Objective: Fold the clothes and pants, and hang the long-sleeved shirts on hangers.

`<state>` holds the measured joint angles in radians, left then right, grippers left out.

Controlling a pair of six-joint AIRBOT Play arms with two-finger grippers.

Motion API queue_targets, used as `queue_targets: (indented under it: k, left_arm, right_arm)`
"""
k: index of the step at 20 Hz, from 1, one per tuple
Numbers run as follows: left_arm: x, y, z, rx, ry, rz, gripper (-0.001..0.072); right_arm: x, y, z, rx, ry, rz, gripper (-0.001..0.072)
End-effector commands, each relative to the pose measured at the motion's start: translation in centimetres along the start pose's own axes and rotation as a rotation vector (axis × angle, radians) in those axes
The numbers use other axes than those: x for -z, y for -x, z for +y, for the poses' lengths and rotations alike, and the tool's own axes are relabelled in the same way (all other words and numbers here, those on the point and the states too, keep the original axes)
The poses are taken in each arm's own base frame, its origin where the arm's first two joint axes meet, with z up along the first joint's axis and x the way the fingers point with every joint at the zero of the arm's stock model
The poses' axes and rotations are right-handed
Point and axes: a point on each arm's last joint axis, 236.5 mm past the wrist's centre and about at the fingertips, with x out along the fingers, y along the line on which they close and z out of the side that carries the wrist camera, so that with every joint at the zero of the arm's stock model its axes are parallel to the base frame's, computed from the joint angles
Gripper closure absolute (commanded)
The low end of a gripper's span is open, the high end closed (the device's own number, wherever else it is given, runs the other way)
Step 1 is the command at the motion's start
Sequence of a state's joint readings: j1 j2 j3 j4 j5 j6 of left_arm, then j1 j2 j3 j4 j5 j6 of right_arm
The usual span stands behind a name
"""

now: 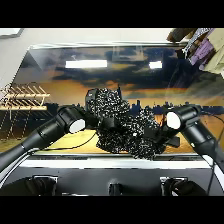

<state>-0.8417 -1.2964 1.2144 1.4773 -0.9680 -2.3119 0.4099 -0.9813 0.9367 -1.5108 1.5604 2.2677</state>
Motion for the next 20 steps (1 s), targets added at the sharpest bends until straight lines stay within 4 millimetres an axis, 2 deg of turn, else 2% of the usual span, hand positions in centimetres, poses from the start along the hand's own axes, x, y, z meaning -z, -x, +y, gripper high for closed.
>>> queue_targets:
  k: [1,2,4,5,7,10,13,15,17,18,20]
  left_arm:
    - [-1.5,1.6,-0.9,0.026,-0.073,-0.038,0.069]
    - [-3.1,3.0,-1.5,0.036,-0.105,-0.074,0.069]
    - [-7.8,7.0,-2.5,0.049,-0.159,-0.2,0.069]
    - [-10.3,9.6,-2.9,0.053,-0.17,-0.277,0.069]
    - [-13.9,14.9,-3.8,0.071,-0.221,-0.395,0.069]
    - [-16.1,22.0,-4.7,0.088,-0.269,-0.503,0.069]
    - [-16.3,28.6,-4.9,0.09,-0.275,-0.6,0.069]
    - [-15.6,32.5,-5.0,0.133,-0.242,-0.656,0.069]
    - [-14.3,34.6,-4.4,0.164,-0.173,-0.662,0.069]
    - [-13.5,34.6,-4.0,0.161,-0.149,-0.635,0.069]
    - [-11.5,32.7,-2.8,0.114,-0.1,-0.528,0.069]
  right_arm:
    - [-3.3,3.5,0.5,-0.062,0.014,-0.195,0.0685]
    - [-5.1,5.8,0.9,-0.069,0.038,-0.276,0.0685]
    - [-8.2,11.2,2.6,-0.109,0.106,-0.417,0.0686]
    - [-9.5,14.1,3.8,-0.142,0.135,-0.474,0.0685]
    - [-11.5,19.7,6.0,-0.209,0.168,-0.583,0.0685]
    - [-12.4,27.6,9.0,-0.348,0.228,-0.734,0.0685]
    - [-10.8,33.5,10.7,-0.491,0.287,-0.83,0.0685]
    - [-8.7,35.1,11.7,-0.582,0.324,-0.823,0.0685]
    - [-6.8,35.4,12.6,-0.643,0.364,-0.779,0.0685]
    - [-6.2,35.1,12.7,-0.65,0.375,-0.757,0.0685]
    - [-5.9,33.8,12.2,-0.608,0.386,-0.713,0.0685]
